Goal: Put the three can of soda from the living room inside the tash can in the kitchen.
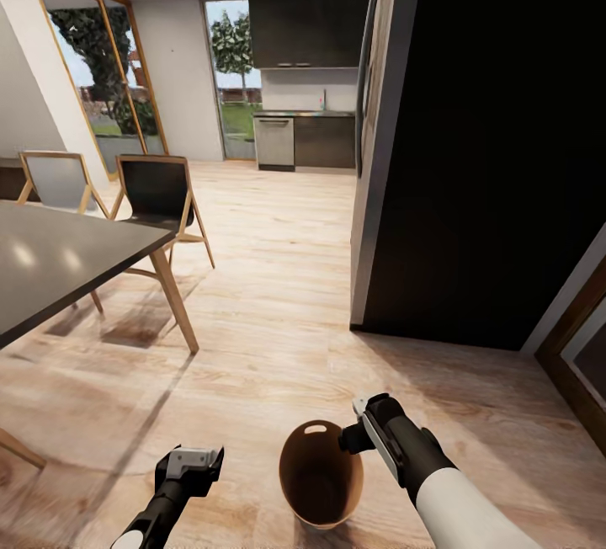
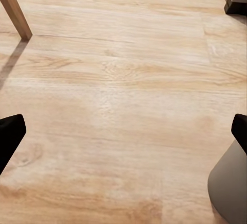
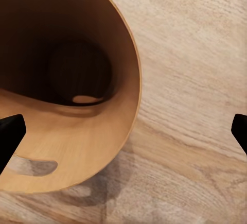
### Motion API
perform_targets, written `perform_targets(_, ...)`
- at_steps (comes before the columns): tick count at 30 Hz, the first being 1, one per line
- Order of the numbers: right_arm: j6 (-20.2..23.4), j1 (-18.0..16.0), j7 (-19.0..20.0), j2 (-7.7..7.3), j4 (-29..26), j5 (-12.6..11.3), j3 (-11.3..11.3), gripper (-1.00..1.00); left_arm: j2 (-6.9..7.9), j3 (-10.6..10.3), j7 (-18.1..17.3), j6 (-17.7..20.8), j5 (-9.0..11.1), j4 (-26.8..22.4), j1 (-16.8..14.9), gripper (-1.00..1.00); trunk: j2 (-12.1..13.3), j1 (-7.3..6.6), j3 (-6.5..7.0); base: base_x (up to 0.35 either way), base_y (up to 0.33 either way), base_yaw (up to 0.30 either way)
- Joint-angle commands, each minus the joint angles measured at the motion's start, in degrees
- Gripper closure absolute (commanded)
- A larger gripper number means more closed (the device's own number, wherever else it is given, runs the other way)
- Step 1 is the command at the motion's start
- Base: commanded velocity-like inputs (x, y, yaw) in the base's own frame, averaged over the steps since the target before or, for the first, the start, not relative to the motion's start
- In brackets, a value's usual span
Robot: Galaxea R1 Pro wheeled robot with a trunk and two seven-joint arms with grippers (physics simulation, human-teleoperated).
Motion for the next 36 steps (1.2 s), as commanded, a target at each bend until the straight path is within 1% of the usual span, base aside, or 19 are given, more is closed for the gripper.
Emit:
perform_targets(1, 0.0, 0.0, 0.0, 0.00, 0.0, 0.0, 0.0, -1.00, 0.00, 0.0, 0.0, 0.0, 0.0, 0.0, 0.0, -1.00, -0.4, 0.23, -0.18, 0.000, 0.000, 0.000)
perform_targets(34, -0.1, 0.0, 0.0, 0.04, 0.0, 0.0, 0.1, -1.00, -0.08, 0.0, 0.0, 0.2, 0.0, 0.1, 0.0, -1.00, -13.7, 7.47, -6.11, 0.000, 0.000, 0.000)
perform_targets(36, -0.1, 0.1, 0.0, 0.05, 0.0, 0.0, 0.1, -1.00, -0.05, 0.0, 0.0, 0.2, 0.0, 0.1, 0.0, -1.00, -13.7, 7.52, -6.55, 0.000, 0.000, 0.000)
